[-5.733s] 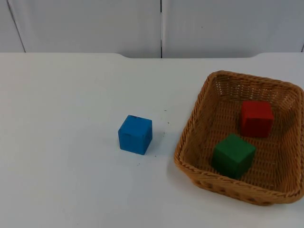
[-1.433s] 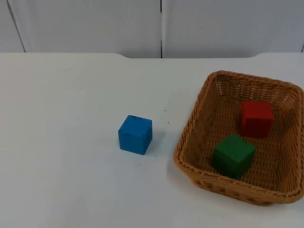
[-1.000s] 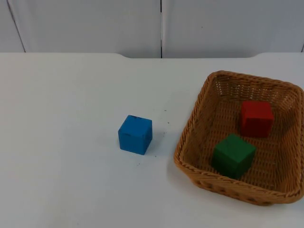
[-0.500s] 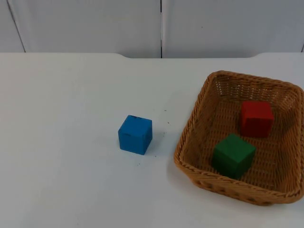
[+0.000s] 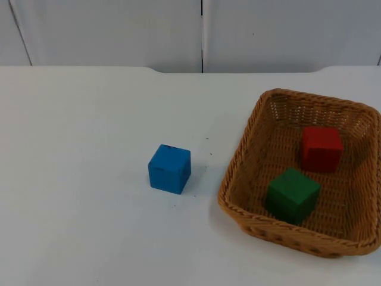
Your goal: Pick up one cube with each hand and place exactly two cubes into the same basket, leaving the remaining cube outside.
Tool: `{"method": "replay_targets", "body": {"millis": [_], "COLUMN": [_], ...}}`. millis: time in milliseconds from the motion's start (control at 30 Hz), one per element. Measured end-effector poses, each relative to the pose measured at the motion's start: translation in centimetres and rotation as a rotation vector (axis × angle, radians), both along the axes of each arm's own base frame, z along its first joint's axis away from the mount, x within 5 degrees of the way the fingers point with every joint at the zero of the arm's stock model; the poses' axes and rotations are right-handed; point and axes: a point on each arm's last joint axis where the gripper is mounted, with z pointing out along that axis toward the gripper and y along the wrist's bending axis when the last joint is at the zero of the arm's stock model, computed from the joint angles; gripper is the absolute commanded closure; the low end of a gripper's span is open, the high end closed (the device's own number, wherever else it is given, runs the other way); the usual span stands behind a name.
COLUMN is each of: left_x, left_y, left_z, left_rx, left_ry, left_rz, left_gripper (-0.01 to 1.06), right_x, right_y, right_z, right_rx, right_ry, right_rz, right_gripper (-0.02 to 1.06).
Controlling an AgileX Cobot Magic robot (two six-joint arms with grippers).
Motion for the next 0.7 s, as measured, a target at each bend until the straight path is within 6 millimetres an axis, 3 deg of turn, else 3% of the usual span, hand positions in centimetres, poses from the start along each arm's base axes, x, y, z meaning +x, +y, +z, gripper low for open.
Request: {"method": "replay_targets", "body": {"millis": [700], "left_x": [0.0], "left_y": [0.0], "left_z": [0.0], "left_rx": [0.0], "left_ry": [0.0], "left_rz": [0.0], "left_gripper": [0.0], "right_x": [-0.02], "right_y": [0.09], "right_z": [0.01], "right_rx": [0.005], "right_ry": [0.001], "right_rz": [-0.048], "right_gripper": [-0.01]}}
